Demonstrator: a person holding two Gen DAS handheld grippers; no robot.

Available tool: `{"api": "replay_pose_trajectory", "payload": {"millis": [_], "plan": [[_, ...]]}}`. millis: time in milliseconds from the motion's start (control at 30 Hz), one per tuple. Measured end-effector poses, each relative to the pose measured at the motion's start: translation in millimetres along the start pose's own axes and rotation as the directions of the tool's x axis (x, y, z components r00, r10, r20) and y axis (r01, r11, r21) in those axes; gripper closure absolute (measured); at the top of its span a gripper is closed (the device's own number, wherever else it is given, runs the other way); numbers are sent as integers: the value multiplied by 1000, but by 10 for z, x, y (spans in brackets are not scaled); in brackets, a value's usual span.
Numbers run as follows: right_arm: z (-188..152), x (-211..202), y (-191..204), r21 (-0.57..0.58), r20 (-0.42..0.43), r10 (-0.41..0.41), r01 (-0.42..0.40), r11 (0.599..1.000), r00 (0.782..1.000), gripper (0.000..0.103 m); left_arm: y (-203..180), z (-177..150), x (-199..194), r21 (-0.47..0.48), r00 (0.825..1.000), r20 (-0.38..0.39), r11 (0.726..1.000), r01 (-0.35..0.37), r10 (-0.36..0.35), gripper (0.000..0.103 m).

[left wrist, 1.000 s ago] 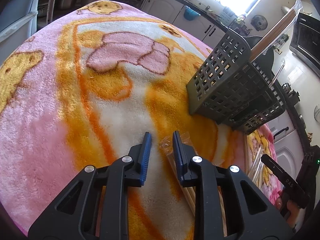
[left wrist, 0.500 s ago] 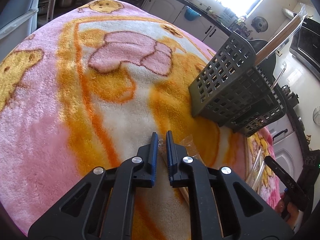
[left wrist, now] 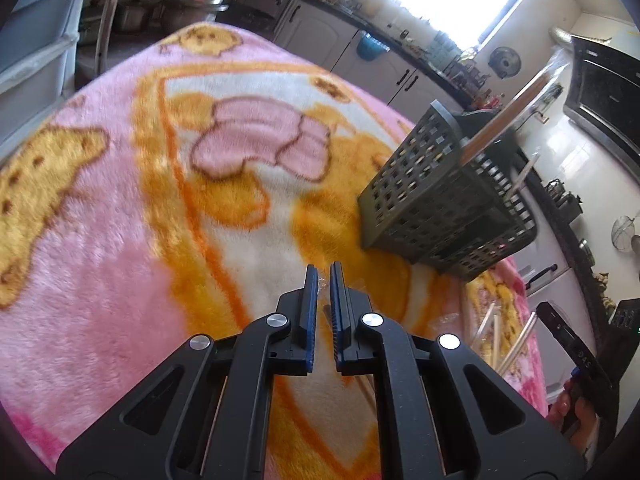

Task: Organize utensils
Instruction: 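Close the left tool on a wrapped chopstick while the right tool grasps another chopstick, then raise the left tool's chopstick above the caddy while the right tool carries its chopstick there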

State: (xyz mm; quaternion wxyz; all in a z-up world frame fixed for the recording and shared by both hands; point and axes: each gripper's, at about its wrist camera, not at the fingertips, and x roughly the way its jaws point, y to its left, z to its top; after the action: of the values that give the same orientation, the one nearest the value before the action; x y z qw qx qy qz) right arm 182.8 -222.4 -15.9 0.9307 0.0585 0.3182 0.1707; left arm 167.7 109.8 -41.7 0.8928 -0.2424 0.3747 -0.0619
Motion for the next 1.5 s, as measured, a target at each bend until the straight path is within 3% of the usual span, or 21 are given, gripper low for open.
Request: {"api": "replay_pose_trajectory", "payload": {"millis": [433, 1200, 1500], "plan": [[139, -343, -119, -4, 98, -93, 94, 996, 991, 99, -549, 79, -363, 114, 992, 76, 989, 95, -104, 99], [328, -897, 105, -62, 222, -42, 57, 996, 974, 99, -1511, 182, -588, 316, 962, 86, 923, 219, -258, 100], [380, -1037, 189, -84, 243, -36, 58, 995, 969, 99, -1905, 169, -587, 407, 948, 59, 875, 263, -313, 100]]}}
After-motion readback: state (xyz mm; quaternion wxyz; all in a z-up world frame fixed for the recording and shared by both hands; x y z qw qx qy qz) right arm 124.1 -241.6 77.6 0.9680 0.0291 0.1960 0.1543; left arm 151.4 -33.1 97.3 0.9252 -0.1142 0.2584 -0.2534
